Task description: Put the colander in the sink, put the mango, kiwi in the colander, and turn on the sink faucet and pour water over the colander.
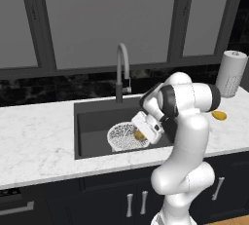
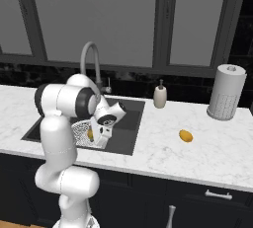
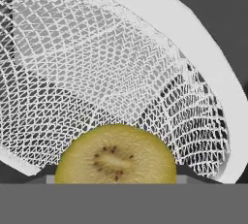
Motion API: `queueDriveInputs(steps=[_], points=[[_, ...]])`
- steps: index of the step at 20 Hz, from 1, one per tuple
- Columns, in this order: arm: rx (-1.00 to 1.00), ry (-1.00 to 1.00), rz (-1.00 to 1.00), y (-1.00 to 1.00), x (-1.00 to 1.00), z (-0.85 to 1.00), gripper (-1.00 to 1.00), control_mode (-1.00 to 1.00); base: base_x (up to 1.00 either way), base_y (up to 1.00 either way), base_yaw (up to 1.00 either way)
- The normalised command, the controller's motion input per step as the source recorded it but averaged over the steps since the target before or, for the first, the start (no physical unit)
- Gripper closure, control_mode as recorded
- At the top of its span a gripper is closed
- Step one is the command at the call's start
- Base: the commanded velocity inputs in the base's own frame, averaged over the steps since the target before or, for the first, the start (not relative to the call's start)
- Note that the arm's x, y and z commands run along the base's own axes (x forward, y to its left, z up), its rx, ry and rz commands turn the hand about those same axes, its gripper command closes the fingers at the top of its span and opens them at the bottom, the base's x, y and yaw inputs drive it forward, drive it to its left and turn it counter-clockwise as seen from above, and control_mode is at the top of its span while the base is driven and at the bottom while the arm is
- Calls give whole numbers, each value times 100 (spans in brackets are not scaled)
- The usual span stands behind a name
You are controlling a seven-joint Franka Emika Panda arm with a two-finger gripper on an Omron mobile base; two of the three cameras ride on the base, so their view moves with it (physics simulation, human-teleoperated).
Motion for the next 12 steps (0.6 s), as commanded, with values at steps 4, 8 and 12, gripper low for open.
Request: queueDriveInputs(steps=[4, 8, 12], points=[[0, 0, -2, 23, 28, -20, 100, -100, 0, 0, 0], [-2, 0, -3, 26, 36, -27, 100, -100, 0, 0, 0], [-1, 0, -1, 9, 31, -40, 100, -100, 0, 0, 0]])
